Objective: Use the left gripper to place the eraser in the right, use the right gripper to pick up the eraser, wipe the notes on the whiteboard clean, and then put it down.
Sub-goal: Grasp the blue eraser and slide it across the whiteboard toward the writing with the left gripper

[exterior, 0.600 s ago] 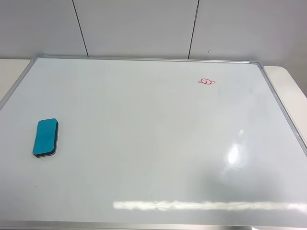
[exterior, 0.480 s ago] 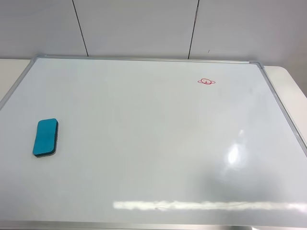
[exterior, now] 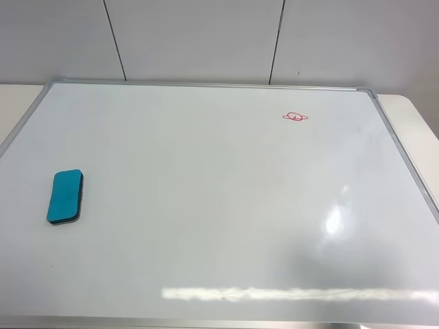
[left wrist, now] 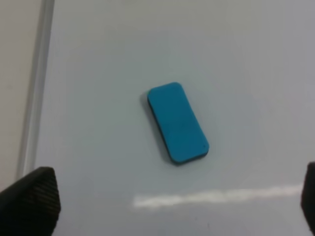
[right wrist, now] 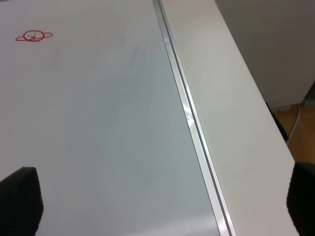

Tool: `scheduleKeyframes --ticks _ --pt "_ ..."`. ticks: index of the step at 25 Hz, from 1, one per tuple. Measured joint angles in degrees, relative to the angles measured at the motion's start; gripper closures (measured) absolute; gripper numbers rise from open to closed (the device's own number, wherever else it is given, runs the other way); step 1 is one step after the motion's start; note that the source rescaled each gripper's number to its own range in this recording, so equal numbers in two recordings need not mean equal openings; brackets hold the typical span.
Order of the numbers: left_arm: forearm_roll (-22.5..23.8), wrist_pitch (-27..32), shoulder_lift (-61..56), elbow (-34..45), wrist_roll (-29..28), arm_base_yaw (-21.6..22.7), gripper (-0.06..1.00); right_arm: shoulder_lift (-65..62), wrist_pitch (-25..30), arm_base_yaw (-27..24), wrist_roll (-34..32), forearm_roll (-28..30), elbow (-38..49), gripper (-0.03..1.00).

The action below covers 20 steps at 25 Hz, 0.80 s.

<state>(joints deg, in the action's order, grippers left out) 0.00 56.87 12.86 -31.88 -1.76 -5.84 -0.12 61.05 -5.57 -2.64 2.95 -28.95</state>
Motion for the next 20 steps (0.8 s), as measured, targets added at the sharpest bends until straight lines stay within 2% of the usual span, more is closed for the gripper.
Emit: scheduleKeyframes --ticks 3,10,12,13,14,17,19,20 --pt "0.00 -2.48 12.68 -3.42 1.34 0.00 -0.06 0.00 0.00 0.00 0.00 0.00 0.00 -0.03" --pt "0.00 -3.37 44.77 -12.91 1.76 0.00 -0.06 0.00 0.00 0.00 0.00 0.00 0.00 -0.03" --pt "0.00 -3.43 52.06 -15.17 1.76 0.00 -0.02 0.00 0.00 0.00 0.00 0.00 0.00 -0.03" --pt "0.00 -3.58 55.54 -16.27 1.76 0.00 0.06 0.00 0.00 0.00 0.00 0.00 0.00 -0.03" --pt "0.00 -3.91 58.22 -17.17 0.92 0.05 0.19 0.00 0.00 0.00 0.00 0.00 0.00 -0.03" --pt "0.00 -5.39 66.09 -18.75 -2.51 1.37 0.75 0.00 0.00 0.00 0.00 0.00 0.00 -0.03" --pt "-0.32 -7.14 69.91 -18.88 -3.94 2.71 0.88 0.00 0.00 0.00 0.00 0.00 0.00 -0.03" --pt "-0.89 -8.05 71.87 -18.88 -4.52 3.30 0.90 0.00 0.00 0.00 0.00 0.00 0.00 -0.03"
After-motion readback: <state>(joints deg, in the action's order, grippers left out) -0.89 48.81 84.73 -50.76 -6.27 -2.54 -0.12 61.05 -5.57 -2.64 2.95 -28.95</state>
